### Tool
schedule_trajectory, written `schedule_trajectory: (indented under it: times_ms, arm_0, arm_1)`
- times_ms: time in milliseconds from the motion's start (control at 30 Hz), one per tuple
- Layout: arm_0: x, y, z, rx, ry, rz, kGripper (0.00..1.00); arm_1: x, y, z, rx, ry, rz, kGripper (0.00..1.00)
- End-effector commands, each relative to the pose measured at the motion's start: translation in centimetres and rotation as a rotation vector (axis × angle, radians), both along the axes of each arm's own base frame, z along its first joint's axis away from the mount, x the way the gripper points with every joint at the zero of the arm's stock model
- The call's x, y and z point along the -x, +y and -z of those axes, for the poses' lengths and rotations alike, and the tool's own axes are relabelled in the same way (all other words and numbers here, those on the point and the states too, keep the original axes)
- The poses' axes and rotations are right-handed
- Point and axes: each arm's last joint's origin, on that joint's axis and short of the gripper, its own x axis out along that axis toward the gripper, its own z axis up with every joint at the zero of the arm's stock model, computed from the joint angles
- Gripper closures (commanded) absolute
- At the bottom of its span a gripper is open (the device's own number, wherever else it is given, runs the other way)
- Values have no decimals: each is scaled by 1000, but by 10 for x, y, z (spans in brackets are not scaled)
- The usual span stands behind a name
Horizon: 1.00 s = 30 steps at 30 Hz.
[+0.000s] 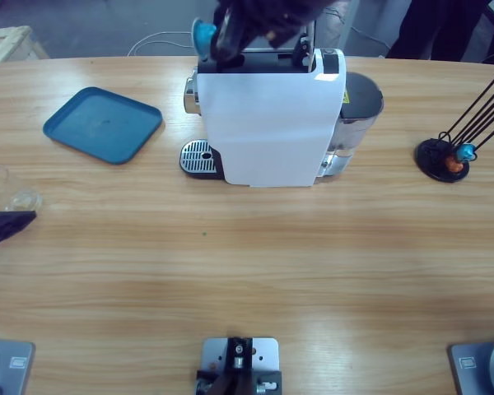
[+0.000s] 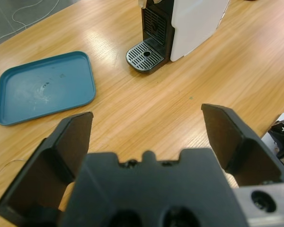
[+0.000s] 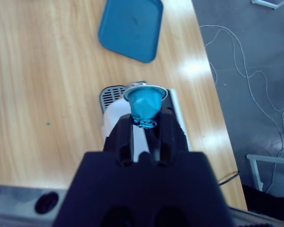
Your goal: Pour coffee
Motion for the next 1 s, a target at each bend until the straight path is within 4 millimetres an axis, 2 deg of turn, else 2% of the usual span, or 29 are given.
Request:
schedule_trajectory:
  times_ms: [33, 267, 933, 967, 1000]
  arm_0:
    - [-3, -3, 15, -30, 54, -1, 0]
    - [-3, -3, 15, -29, 53, -2, 0]
    - [-3, -3, 15, -28, 52, -2, 0]
    - [-3, -3, 15, -28, 52, -2, 0]
    - [-3, -3, 15, -28, 52, -2, 0]
  arm_1:
    - [-29, 5, 35, 71, 44, 37, 1000]
    - [-37, 6, 50, 94, 75, 43, 1000]
    - [-33, -3, 63, 113, 142, 25, 1000]
    - [-33, -2, 63, 107, 144, 23, 901]
    - [-32, -2, 62, 97, 149, 18, 634]
